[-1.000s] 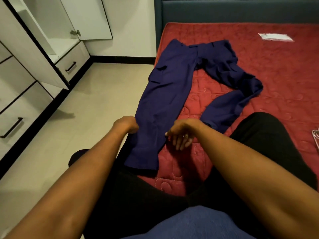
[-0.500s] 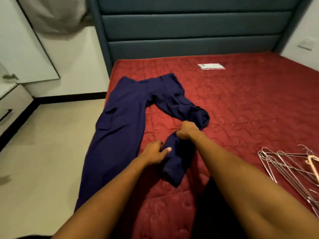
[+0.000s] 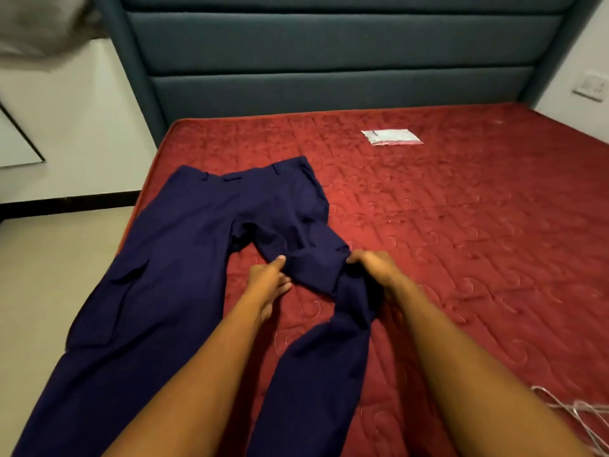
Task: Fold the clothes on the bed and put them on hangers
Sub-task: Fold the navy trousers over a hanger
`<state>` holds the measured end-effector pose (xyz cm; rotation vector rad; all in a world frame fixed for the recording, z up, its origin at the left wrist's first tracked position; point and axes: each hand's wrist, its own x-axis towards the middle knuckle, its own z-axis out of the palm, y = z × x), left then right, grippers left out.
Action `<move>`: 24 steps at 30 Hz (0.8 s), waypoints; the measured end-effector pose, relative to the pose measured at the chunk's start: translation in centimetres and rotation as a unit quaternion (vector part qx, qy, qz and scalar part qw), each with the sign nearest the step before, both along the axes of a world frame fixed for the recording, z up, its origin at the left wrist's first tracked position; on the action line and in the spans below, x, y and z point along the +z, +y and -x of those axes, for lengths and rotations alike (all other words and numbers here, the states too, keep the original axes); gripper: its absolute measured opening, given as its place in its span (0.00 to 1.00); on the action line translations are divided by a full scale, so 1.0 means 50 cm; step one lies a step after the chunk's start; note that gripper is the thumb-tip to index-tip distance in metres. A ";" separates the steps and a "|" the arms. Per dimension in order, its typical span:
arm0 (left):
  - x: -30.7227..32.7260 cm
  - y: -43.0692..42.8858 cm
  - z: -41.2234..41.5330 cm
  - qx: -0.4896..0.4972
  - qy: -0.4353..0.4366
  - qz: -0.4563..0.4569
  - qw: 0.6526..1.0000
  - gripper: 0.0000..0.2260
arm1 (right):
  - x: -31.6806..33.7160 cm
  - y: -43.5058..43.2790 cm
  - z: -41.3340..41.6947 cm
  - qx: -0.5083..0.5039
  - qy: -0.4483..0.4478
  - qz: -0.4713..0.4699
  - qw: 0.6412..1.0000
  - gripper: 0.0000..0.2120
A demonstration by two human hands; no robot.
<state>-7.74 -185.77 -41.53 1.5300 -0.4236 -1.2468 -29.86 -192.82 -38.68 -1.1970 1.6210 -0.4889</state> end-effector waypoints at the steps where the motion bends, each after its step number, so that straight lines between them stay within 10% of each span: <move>1: -0.005 -0.024 -0.012 0.049 0.025 0.002 0.999 0.08 | 0.012 -0.010 0.005 0.000 -0.068 -0.028 0.997 0.26; 10: -0.014 -0.149 -0.075 0.271 -0.192 -0.102 0.938 0.31 | -0.012 -0.248 -0.122 0.005 -0.099 0.020 0.995 0.17; 15: -0.032 -0.167 -0.109 0.289 -0.086 -0.066 0.951 0.12 | -0.034 -0.333 -0.176 -0.011 -0.006 0.067 0.998 0.07; 19: -0.013 -0.156 -0.086 0.244 0.001 -0.034 0.969 0.10 | -0.041 -0.342 -0.106 -0.092 0.115 0.123 0.981 0.21; 24: 0.003 -0.090 -0.019 0.119 -0.007 -0.080 0.990 0.20 | -0.085 -0.281 -0.018 -0.007 0.050 0.079 0.996 0.34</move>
